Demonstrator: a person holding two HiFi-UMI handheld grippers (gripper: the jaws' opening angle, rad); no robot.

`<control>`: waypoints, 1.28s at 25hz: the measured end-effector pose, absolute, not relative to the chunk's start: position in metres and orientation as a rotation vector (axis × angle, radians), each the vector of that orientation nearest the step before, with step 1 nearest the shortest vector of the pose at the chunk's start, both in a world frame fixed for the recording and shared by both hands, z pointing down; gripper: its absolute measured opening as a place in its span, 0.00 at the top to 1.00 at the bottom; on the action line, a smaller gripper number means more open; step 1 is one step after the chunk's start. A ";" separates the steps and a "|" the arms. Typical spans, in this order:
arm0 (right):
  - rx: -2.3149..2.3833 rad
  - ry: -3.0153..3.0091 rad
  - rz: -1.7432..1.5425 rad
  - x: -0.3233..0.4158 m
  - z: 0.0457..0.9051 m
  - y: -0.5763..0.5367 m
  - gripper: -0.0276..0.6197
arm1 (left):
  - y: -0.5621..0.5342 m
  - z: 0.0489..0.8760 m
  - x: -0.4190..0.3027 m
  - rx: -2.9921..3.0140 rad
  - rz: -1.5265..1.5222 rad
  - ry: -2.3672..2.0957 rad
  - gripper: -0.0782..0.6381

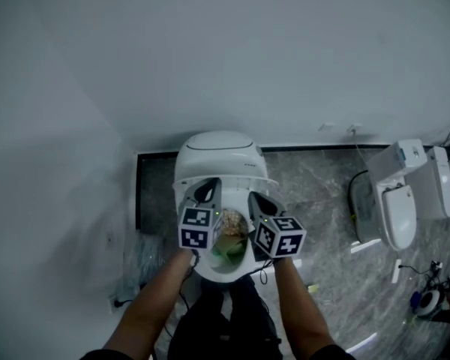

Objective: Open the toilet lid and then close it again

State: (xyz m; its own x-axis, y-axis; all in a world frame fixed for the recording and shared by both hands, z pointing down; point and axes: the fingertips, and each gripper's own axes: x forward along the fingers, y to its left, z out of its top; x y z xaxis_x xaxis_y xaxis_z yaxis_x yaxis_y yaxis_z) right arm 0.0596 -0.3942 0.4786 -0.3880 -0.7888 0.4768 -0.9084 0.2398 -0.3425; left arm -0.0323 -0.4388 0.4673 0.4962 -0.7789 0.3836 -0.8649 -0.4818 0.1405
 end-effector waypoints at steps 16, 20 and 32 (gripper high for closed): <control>1.536 -2.311 0.810 0.080 0.494 -0.481 0.94 | -0.503 0.472 -0.042 2.306 0.424 -1.551 0.88; 1.546 -2.312 0.807 0.086 0.495 -0.497 0.94 | -0.513 0.472 -0.044 2.283 0.439 -1.580 0.88; 1.538 -2.334 0.786 0.093 0.488 -0.542 0.94 | -0.522 0.484 -0.043 2.249 0.467 -1.595 0.88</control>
